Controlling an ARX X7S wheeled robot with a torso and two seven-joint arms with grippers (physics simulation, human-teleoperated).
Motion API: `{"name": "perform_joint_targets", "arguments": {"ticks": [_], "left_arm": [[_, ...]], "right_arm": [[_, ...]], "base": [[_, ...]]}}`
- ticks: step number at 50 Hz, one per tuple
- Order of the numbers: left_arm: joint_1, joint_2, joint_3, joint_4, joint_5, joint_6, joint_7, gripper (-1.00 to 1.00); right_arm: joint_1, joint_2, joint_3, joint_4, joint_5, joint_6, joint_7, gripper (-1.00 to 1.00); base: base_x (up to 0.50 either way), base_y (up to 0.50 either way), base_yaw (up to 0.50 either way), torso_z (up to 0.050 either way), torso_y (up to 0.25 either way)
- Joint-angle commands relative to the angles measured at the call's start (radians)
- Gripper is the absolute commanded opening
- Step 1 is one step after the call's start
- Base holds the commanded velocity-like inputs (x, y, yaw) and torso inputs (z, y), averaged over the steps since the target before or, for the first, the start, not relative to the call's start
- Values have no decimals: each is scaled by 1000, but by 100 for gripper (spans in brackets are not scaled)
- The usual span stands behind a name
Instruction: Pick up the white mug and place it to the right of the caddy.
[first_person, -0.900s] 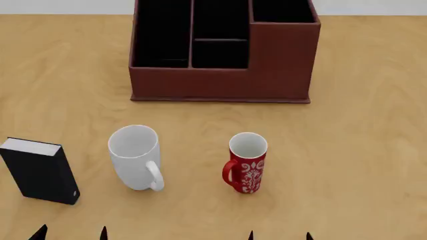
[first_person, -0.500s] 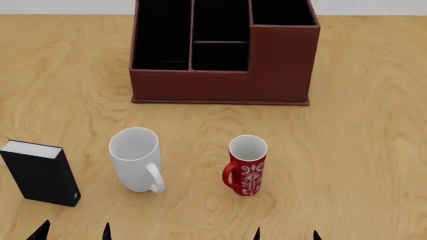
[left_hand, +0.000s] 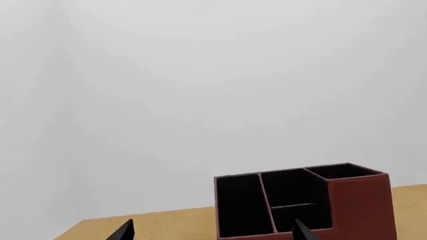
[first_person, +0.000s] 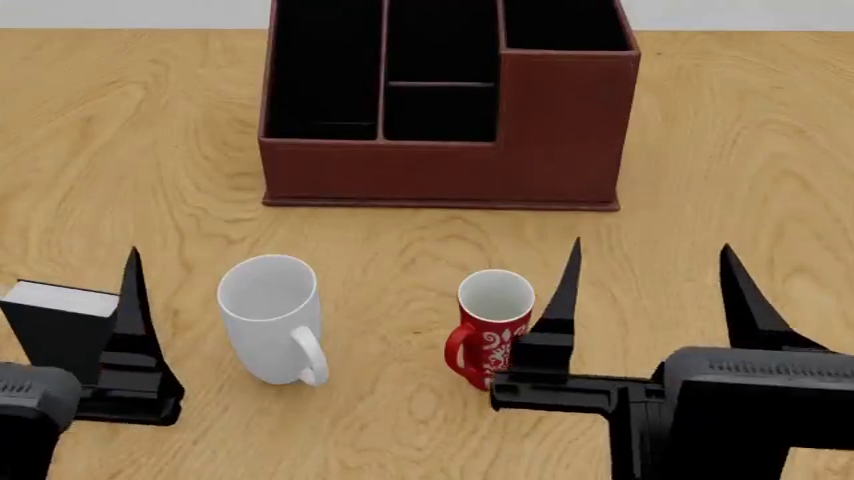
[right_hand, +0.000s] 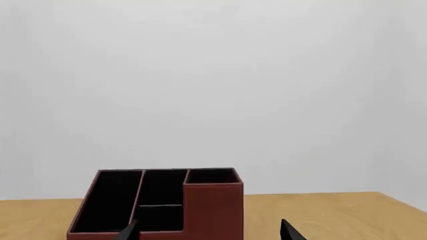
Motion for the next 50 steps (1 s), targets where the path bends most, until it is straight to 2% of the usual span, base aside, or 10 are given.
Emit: {"name": "perform_joint_targets", "arguments": {"ticks": [1, 11, 50], "left_arm": [[-121, -28, 2, 217, 17, -183, -12, 100], [-149, -32, -7, 238, 3, -196, -18, 100], [-125, -54, -14, 225, -19, -168, -57, 100]], "right_arm": [[159, 32, 28, -216, 85, 227, 16, 100], [205, 37, 36, -254, 113, 274, 30, 100], [201, 42, 56, -259, 160, 256, 59, 100]], "base": [[0, 0, 0, 0, 0], [0, 0, 0, 0, 0], [24, 0, 0, 0, 0]]}}
